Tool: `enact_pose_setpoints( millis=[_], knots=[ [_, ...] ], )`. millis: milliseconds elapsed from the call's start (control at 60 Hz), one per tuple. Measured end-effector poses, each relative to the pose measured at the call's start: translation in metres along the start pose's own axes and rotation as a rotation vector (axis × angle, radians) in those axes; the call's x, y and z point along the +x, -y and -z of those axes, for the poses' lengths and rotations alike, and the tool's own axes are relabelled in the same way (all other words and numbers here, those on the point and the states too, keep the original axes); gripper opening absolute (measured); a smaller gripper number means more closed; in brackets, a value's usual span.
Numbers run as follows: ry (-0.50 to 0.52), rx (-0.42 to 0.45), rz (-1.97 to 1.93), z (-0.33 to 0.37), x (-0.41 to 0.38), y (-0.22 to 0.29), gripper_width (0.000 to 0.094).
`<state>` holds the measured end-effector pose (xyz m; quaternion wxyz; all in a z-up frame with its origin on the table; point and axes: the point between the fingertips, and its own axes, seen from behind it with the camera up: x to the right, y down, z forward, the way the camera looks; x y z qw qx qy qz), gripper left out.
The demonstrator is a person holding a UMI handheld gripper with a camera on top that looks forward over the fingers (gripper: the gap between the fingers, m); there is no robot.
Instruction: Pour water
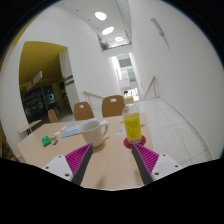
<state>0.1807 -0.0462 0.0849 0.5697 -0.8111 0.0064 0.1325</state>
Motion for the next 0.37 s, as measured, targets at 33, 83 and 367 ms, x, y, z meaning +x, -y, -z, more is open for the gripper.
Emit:
enact_pose_setpoints(
  millis=[33, 83, 367],
  knots=[
    [0.023, 0.002, -0.008, 0.005, -0.006, -0.003, 0.0855],
    [0.053, 0.005, -0.017, 0.012, -0.012, -0.004, 0.0855],
    [0.107, 0.033, -0.091, 0.024, -0.001, -0.015, 0.0856]
  ],
)
